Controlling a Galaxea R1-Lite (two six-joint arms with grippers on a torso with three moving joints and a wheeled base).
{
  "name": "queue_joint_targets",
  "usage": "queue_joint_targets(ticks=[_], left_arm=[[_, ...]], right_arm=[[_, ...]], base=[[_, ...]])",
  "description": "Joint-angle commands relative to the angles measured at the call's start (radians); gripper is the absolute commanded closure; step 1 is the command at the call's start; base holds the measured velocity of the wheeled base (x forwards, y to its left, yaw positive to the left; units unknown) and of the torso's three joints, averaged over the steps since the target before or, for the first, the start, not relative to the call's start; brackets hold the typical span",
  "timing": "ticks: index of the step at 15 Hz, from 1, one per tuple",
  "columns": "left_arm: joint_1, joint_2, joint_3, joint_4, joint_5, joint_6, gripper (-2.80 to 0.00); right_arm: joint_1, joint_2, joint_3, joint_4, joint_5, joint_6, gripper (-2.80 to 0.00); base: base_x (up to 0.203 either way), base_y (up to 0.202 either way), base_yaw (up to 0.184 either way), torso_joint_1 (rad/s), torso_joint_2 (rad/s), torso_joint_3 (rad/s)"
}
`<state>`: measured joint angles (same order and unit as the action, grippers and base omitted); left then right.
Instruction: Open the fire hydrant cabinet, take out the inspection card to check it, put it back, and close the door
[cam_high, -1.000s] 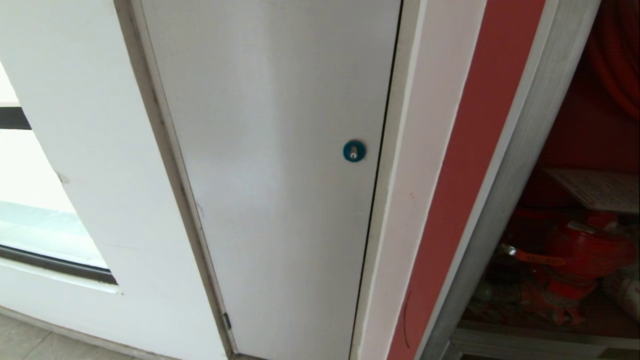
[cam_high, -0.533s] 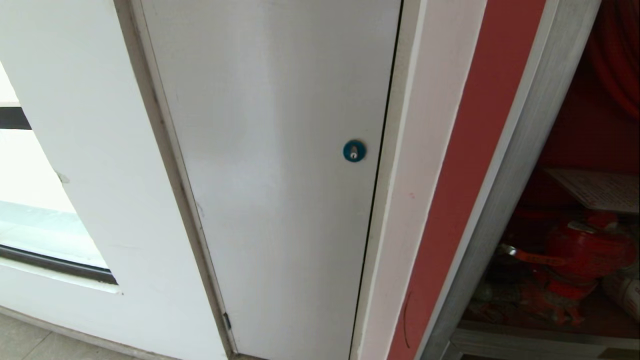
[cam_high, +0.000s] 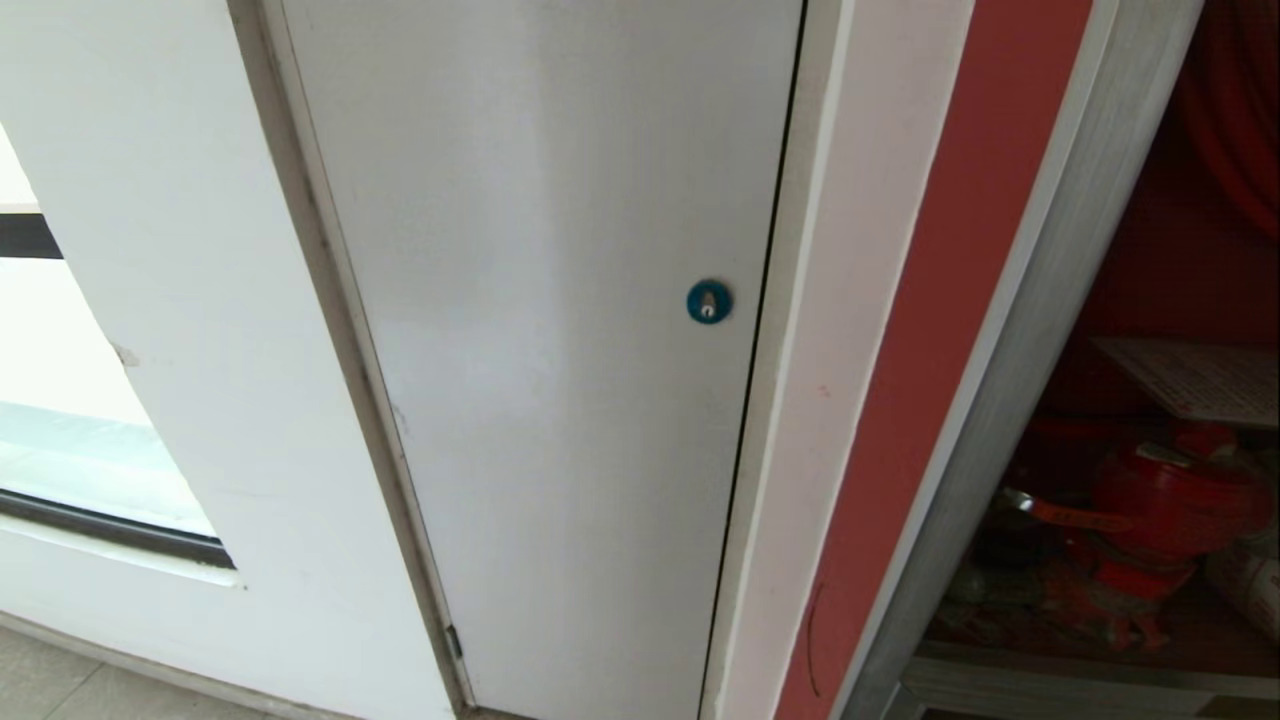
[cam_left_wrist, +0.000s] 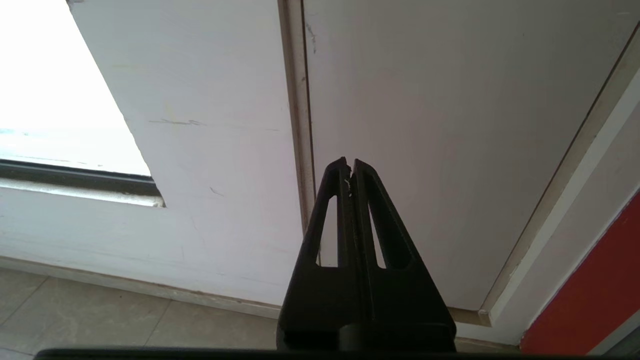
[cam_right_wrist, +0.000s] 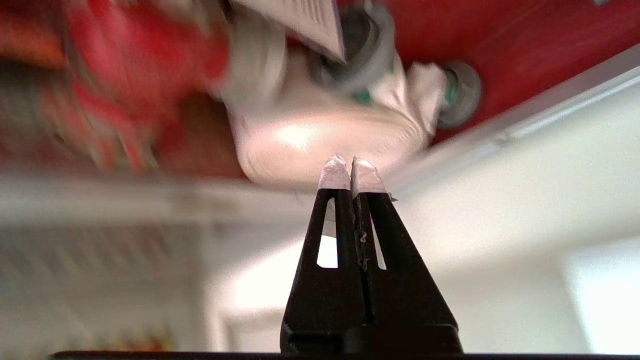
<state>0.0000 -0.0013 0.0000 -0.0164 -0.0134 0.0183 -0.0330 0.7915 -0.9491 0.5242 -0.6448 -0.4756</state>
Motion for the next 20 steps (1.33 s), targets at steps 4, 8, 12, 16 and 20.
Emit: queue_joint_targets(ticks=[4, 8, 12, 16, 20], left_arm=[[0.0, 0.001, 0.006, 0.0, 0.0, 0.0, 0.0], [0.0, 0.001, 0.006, 0.0, 0.0, 0.0, 0.0], [0.0, 0.001, 0.006, 0.0, 0.0, 0.0, 0.0], [0.0, 0.001, 0.006, 0.0, 0.0, 0.0, 0.0], [0.0, 0.001, 0.006, 0.0, 0.0, 0.0, 0.0]], right_arm=[[0.001, 0.115, -0.17, 0.333, -0.04, -0.225, 0.0], [-0.018, 0.142, -0.171, 0.335, -0.043, -0.496, 0.0], [-0.133, 0.232, -0.147, 0.244, -0.11, -0.707, 0.0], [-0.24, 0.246, -0.004, 0.053, -0.095, -0.726, 0.0], [-0.516, 0.257, 0.02, -0.065, 0.275, -0.909, 0.0]], base=[[0.0, 0.0, 0.0, 0.0, 0.0, 0.0], [0.0, 0.0, 0.0, 0.0, 0.0, 0.0], [0.0, 0.0, 0.0, 0.0, 0.0, 0.0], [0.0, 0.0, 0.0, 0.0, 0.0, 0.0], [0.0, 0.0, 0.0, 0.0, 0.0, 0.0]])
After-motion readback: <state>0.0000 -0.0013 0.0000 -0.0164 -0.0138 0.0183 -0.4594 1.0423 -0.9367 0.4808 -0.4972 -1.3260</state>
